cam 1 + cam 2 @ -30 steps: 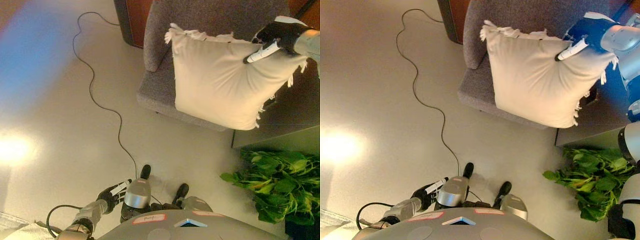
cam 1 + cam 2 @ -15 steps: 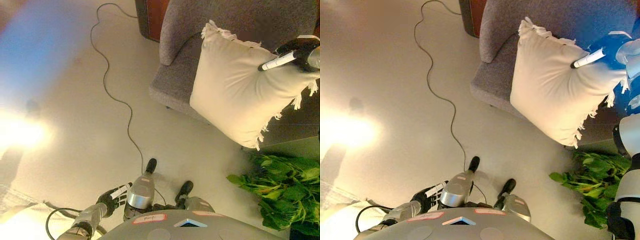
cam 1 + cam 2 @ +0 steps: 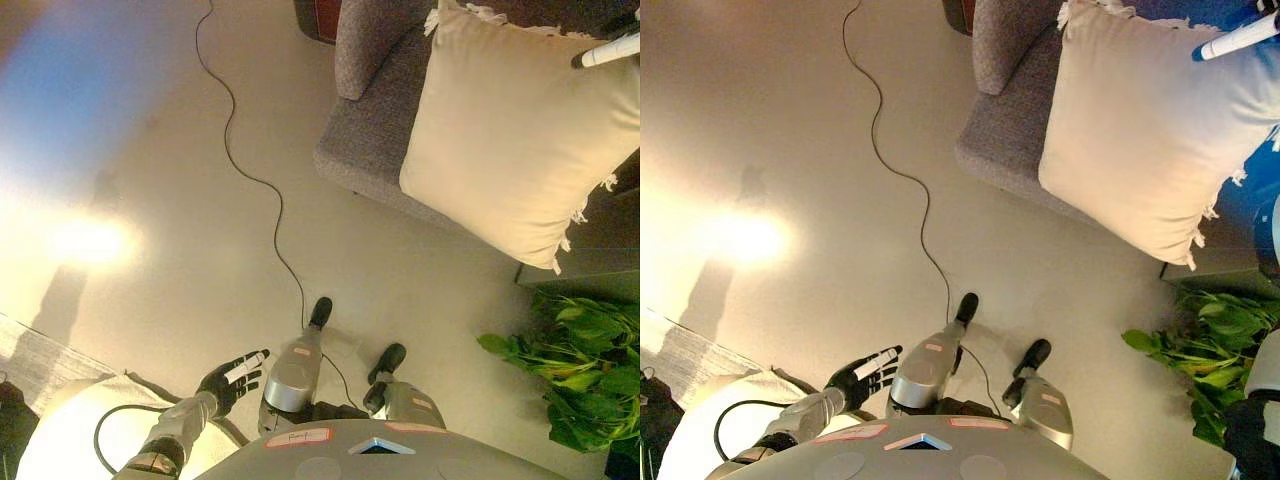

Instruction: Pick up the pillow and put it on the sofa.

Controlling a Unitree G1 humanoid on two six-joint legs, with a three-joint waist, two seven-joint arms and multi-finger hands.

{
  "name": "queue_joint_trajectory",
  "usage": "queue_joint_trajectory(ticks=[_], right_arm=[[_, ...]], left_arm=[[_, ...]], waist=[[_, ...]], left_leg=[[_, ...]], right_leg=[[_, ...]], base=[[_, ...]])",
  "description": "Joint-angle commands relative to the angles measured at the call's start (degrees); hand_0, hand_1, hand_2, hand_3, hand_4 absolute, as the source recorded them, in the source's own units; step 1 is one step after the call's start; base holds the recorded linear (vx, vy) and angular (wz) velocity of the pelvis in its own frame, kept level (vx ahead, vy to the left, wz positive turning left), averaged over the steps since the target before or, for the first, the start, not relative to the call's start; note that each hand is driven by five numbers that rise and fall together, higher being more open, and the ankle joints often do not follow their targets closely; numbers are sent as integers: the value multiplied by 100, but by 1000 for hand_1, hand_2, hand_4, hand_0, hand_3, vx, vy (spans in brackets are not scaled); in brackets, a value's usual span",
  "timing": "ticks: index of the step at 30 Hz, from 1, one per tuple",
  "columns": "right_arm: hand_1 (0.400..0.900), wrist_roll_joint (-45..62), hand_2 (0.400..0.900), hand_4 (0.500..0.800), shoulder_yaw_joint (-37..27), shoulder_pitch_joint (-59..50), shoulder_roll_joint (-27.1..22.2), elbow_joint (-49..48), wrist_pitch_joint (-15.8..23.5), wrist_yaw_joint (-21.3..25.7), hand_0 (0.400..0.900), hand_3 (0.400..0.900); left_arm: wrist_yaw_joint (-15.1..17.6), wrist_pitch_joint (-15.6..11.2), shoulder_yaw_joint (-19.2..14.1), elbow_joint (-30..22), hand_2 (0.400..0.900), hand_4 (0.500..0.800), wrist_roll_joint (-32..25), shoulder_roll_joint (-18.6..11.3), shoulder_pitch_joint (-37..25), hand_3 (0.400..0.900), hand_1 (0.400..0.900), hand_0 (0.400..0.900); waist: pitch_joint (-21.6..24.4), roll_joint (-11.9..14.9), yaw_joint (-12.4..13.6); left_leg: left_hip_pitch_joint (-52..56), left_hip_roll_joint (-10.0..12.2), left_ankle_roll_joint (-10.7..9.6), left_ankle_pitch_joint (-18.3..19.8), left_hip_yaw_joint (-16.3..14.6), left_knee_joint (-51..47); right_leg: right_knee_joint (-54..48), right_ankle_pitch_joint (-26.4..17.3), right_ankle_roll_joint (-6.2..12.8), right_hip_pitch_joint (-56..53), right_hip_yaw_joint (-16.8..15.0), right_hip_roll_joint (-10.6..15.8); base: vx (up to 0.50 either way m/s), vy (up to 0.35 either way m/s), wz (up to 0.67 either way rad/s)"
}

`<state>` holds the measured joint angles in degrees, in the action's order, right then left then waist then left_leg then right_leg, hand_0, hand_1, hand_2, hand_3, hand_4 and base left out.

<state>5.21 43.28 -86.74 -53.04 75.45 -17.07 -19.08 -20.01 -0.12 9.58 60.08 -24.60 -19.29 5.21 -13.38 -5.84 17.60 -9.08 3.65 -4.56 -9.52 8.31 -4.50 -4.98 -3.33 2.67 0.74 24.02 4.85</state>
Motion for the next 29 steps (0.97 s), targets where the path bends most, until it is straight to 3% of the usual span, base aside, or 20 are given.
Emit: queue_joint_trajectory(ticks=[1, 5, 13, 18, 22, 29], right_arm=[[900, -391, 900, 800, 918, -1262, -281, -190, 120, 312, 900, 900], [900, -534, 900, 800, 992, -1267, -309, -128, 18, 325, 900, 900], [900, -756, 900, 800, 1132, -1310, -394, -24, -364, 826, 900, 900], [900, -777, 900, 800, 1106, -1188, -551, -49, -351, 671, 900, 900], [900, -726, 900, 800, 857, -790, -666, -71, -140, 490, 900, 900], [900, -434, 900, 800, -541, 1396, -516, -737, 651, 369, 900, 900]], left_arm=[[-95, -70, 302, -28, 900, 800, -111, -502, 152, 900, 900, 900], [-126, -73, 254, 37, 900, 800, -76, -510, 177, 900, 900, 900], [-61, 9, 281, 218, 900, 800, 55, -485, 210, 900, 900, 900], [-35, 33, 257, 391, 900, 800, 150, -475, 198, 900, 900, 900], [-21, 115, 250, 561, 900, 800, 315, -441, 163, 900, 900, 900], [184, 375, 166, 831, 900, 800, 485, -330, -50, 900, 900, 900]], waist=[[72, 453, 178], [132, 490, 180], [341, 596, 113], [506, 662, 20], [712, 731, -98], [944, 798, -395]], left_leg=[[147, -24, -261, 513, -168, 10], [208, -5, -273, 524, -177, 3], [367, 23, -273, 553, -195, -25], [498, 41, -272, 607, -280, -38], [615, 44, -252, 656, -381, -50], [936, 40, -184, 832, -591, -50]], right_leg=[[20, 212, 280, -49, -221, 312], [11, 223, 284, -104, -224, 307], [-2, 261, 312, -229, -325, 287], [-2, 297, 338, -320, -361, 292], [-2, 309, 369, -378, -373, 310], [-2, 342, 409, -574, -469, 311]], base=[[34, 11, 0], [27, 1, 1], [48, 5, -5], [32, 17, -7], [54, 18, -11], [33, 8, -15]])
